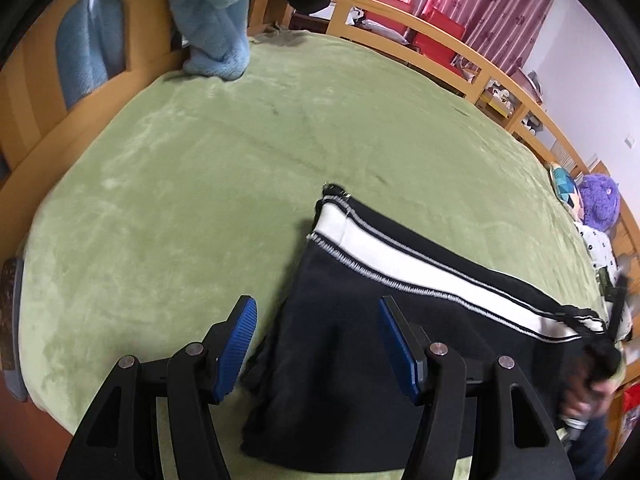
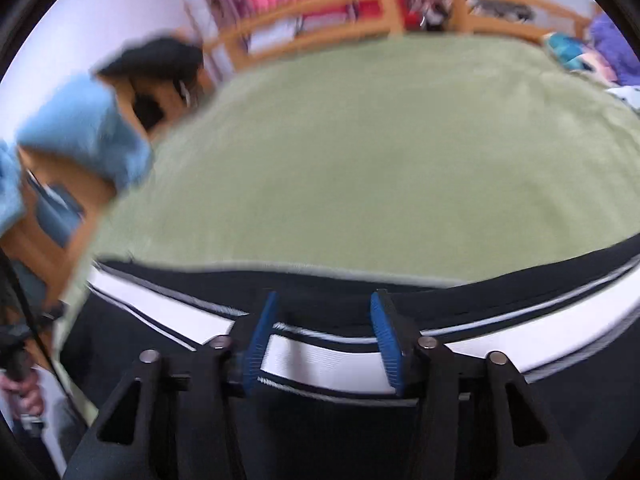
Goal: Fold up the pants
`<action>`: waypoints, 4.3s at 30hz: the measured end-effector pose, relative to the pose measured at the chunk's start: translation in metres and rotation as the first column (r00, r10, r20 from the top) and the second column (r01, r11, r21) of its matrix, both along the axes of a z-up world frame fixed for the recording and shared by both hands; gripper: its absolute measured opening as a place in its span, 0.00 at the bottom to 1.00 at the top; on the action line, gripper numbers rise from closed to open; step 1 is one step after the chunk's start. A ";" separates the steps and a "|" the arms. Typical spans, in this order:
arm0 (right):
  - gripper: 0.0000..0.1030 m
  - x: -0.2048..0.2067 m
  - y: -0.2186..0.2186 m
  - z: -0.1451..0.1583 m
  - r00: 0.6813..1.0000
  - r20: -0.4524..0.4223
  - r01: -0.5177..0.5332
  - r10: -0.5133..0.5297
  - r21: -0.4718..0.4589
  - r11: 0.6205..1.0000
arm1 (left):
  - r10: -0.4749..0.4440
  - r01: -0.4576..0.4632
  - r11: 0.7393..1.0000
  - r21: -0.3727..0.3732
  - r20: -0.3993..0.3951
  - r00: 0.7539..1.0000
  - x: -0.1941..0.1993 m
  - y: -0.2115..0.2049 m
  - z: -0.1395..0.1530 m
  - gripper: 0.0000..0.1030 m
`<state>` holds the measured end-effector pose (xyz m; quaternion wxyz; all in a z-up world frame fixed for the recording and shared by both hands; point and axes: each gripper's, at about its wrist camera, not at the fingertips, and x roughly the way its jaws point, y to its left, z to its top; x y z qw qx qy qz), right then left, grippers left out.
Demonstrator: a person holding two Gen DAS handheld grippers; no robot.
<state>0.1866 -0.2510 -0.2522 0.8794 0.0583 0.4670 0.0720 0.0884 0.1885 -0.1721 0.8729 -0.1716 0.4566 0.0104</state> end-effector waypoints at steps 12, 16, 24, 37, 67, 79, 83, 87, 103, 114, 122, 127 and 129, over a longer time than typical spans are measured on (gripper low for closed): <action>0.45 -0.017 -0.022 0.016 0.996 -0.009 0.089 -0.088 0.093 0.992 | -0.061 0.061 0.996 -0.061 -0.004 0.998 0.056 -0.006 -0.011 0.58; 0.46 -0.044 -0.040 0.028 0.992 0.007 0.127 -0.128 0.097 0.987 | -0.076 0.072 0.995 -0.076 -0.038 0.996 0.088 -0.005 -0.028 0.62; 0.46 -0.074 -0.073 0.012 0.966 -0.055 0.255 -0.251 0.090 0.963 | -0.160 0.132 0.968 -0.215 -0.118 0.980 0.125 -0.018 -0.075 0.65; 0.46 -0.064 -0.058 0.028 0.965 -0.014 0.261 -0.262 0.141 0.955 | -0.158 0.184 0.945 -0.271 0.114 0.981 0.099 0.004 -0.017 0.14; 0.52 -0.133 -0.046 0.013 0.982 0.051 0.186 -0.181 -0.096 0.978 | 0.039 -0.052 0.992 -0.117 -0.110 0.993 -0.069 -0.009 -0.044 0.61; 0.52 -0.174 -0.054 0.019 0.954 0.067 0.297 -0.292 -0.100 0.950 | 0.074 -0.084 0.983 -0.163 -0.067 0.995 -0.048 -0.016 -0.076 0.62; 0.52 -0.175 -0.058 0.016 0.945 0.024 0.326 -0.326 -0.038 0.945 | 0.088 -0.098 0.971 -0.216 -0.055 0.995 -0.045 -0.013 -0.079 0.63; 0.52 -0.175 -0.056 0.012 0.946 -0.004 0.325 -0.325 -0.005 0.946 | 0.099 -0.104 0.954 -0.281 -0.034 0.995 -0.034 -0.009 -0.079 0.34; 0.52 -0.212 -0.122 0.061 0.927 0.164 0.351 -0.338 -0.055 0.935 | -0.227 0.242 0.970 -0.030 0.251 0.941 -0.032 -0.152 0.096 0.10; 0.52 -0.260 -0.204 0.065 0.890 0.153 0.443 -0.429 -0.068 0.894 | -0.551 0.556 0.831 -0.016 0.110 0.827 -0.021 -0.371 0.051 0.12; 0.52 -0.272 -0.210 0.056 0.899 0.148 0.429 -0.413 -0.108 0.897 | -0.675 0.663 0.729 -0.170 -0.017 0.738 -0.047 -0.385 0.015 0.54; 0.52 -0.254 -0.189 0.059 0.918 0.168 0.368 -0.358 -0.031 0.929 | -0.641 0.646 0.763 -0.024 0.092 0.762 -0.065 -0.336 0.056 0.68; 0.52 -0.244 -0.171 0.063 0.930 0.196 0.318 -0.310 -0.010 0.948 | -0.577 0.577 0.816 0.032 0.090 0.812 -0.064 -0.305 0.061 0.69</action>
